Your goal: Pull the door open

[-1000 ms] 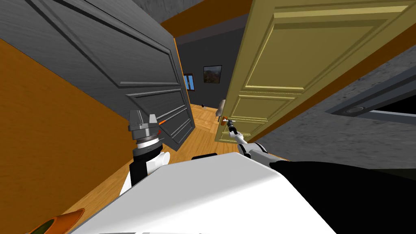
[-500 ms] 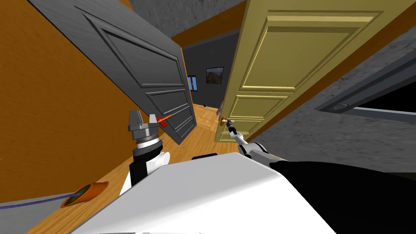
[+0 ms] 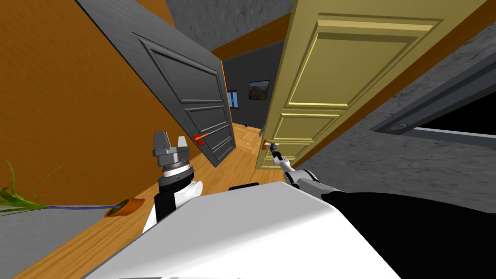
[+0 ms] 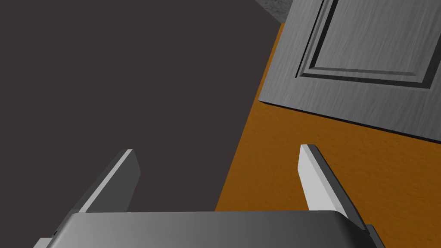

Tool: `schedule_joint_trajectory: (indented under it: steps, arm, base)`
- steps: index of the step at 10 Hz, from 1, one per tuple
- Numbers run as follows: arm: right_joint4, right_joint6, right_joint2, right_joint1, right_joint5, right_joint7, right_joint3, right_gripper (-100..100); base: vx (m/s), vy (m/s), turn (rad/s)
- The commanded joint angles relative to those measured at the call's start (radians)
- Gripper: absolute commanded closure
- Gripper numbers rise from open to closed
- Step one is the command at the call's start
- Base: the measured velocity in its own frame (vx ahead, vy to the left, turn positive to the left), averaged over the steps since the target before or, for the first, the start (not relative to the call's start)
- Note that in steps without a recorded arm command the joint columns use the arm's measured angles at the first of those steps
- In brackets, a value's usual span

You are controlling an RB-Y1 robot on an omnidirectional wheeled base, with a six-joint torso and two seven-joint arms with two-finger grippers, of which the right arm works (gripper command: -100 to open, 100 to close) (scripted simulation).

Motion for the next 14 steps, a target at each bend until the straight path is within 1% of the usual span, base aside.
schedule_joint_trajectory:
  steps: [1, 6, 8, 9, 10, 14]
  arm:
    - [0.002, -0.003, 0.008, -0.004, 0.002, -0.001, 0.01, 100]
    - [0.02, -0.013, 0.015, -0.023, 0.003, -0.002, 0.028, 100]
    - [0.024, -0.015, 0.017, -0.027, 0.003, -0.003, 0.031, 100]
    - [0.028, -0.015, 0.016, -0.03, 0.003, -0.001, 0.029, 100]
    - [0.028, -0.022, 0.011, -0.026, 0.01, -0.02, 0.048, 100]
    - [0.022, -0.04, -0.007, -0.02, 0.026, -0.068, 0.09, 100]
  base:
    - [-0.193, -0.104, 0.146]
    - [-0.205, -0.118, 0.168]
    - [-0.197, -0.105, 0.093]
    - [-0.083, -0.037, 0.036]
    - [-0.151, -0.053, 0.105]
    - [-0.224, -0.063, 0.106]
